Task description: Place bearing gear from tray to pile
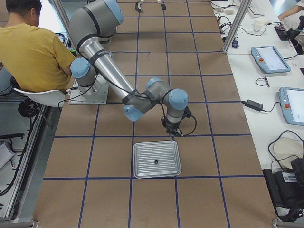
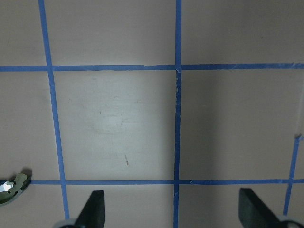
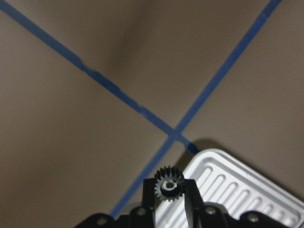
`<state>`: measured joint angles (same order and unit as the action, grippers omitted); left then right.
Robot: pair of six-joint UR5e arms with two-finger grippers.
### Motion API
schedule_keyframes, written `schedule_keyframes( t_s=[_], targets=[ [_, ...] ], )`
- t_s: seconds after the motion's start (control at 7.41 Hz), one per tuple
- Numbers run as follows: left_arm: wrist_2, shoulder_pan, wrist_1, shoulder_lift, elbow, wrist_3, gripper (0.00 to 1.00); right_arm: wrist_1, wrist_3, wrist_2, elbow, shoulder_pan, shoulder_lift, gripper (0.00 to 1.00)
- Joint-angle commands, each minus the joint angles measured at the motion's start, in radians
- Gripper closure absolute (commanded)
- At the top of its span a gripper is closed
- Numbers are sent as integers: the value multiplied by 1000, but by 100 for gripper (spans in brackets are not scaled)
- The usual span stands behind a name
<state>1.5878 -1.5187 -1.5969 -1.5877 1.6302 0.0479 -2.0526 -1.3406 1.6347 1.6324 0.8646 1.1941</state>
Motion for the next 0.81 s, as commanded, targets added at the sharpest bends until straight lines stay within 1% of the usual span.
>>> schedule_keyframes(
  t_s=[0.0,0.13,0.27,0.4,0.54,0.67],
  targets=[
    [0,-1,0,0,0,0,0,22,502,21,97,300,113,100],
    [1,-1,0,0,0,1,0,29,754,8,121,455,134,100],
    [1,-1,0,0,2,3,0,37,1067,-16,124,608,125,100],
    [1,-1,0,0,2,4,0,17,1239,-48,118,758,105,100],
    [0,0,0,2,2,3,0,-39,1329,-64,118,901,75,100],
    [1,0,2,0,2,10,0,-84,1491,-96,122,1012,34,100]
  ],
)
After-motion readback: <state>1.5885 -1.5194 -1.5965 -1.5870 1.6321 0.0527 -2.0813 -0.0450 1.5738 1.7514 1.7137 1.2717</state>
